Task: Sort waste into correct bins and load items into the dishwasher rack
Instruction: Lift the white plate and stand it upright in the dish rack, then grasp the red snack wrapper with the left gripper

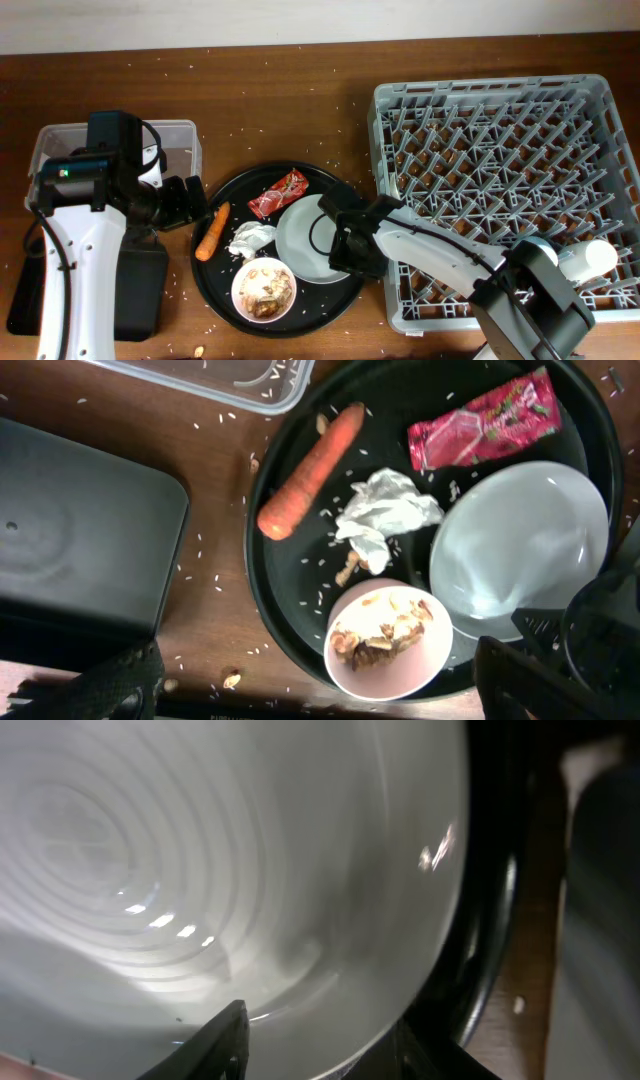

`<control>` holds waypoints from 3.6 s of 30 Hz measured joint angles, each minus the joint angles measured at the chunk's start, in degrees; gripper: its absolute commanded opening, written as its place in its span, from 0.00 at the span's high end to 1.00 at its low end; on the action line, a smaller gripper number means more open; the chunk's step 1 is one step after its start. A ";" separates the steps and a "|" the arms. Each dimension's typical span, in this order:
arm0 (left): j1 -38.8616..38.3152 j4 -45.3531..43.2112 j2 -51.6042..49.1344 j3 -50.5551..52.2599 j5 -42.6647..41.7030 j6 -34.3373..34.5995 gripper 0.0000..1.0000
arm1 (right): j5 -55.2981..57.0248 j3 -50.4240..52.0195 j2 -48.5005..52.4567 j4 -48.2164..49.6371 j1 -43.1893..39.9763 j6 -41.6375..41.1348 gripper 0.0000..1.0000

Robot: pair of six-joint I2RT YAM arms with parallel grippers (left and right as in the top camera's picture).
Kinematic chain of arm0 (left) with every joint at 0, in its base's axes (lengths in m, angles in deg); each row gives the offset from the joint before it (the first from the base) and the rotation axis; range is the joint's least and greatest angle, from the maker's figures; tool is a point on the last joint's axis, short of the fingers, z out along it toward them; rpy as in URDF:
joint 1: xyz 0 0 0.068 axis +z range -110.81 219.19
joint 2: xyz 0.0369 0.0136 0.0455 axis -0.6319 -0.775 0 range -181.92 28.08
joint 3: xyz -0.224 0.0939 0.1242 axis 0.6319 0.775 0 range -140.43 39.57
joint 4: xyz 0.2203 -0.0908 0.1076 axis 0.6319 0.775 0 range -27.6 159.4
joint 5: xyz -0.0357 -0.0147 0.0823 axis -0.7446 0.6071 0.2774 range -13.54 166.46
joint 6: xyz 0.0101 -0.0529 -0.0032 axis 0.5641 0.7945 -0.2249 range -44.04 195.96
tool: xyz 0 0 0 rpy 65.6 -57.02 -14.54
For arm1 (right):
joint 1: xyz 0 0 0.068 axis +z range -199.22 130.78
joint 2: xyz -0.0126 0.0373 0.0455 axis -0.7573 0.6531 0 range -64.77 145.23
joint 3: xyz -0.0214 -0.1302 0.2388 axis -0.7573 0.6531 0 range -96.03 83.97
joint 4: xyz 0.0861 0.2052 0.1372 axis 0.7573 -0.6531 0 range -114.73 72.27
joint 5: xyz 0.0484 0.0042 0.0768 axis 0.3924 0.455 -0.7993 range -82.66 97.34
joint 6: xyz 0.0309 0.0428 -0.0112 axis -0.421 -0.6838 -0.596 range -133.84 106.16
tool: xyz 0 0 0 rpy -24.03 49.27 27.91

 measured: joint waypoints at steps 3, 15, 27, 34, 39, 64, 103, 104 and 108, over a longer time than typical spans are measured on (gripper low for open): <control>0.00 0.04 0.00 0.00 0.00 0.00 0.01 | 0.68 1.03 0.07 3.48 0.00 -2.38 0.96; 0.00 -1.22 0.00 0.00 -0.02 0.00 0.01 | 60.24 -40.46 -5.97 -34.91 -34.16 28.44 0.96; 0.00 -1.22 0.00 0.00 -0.02 0.00 0.01 | 61.81 -39.34 3.74 -16.79 -34.80 64.19 0.56; 0.00 0.46 0.00 0.00 -0.07 -0.02 0.05 | 51.93 -40.63 -5.64 -26.23 -29.49 52.02 0.28; -3.02 2.21 0.07 2.67 -0.20 -3.04 0.27 | 13.92 -42.82 -32.52 -35.91 -29.53 41.57 0.01; -28.24 -50.07 -26.38 18.78 13.42 -7.69 1.00 | 7.80 -43.01 -28.89 -42.93 -29.53 40.83 0.01; -26.88 -41.00 -29.88 9.94 8.81 -13.25 0.32 | 7.82 -43.01 -28.46 -47.06 -29.53 40.87 0.01; -27.08 -41.77 -29.88 10.49 9.62 -13.27 0.32 | 7.82 -43.01 -28.46 -47.06 -29.55 40.87 0.01; -26.91 -47.04 -29.88 13.81 12.07 -13.25 0.34 | 7.82 -43.01 -28.46 -47.08 -29.53 40.89 0.01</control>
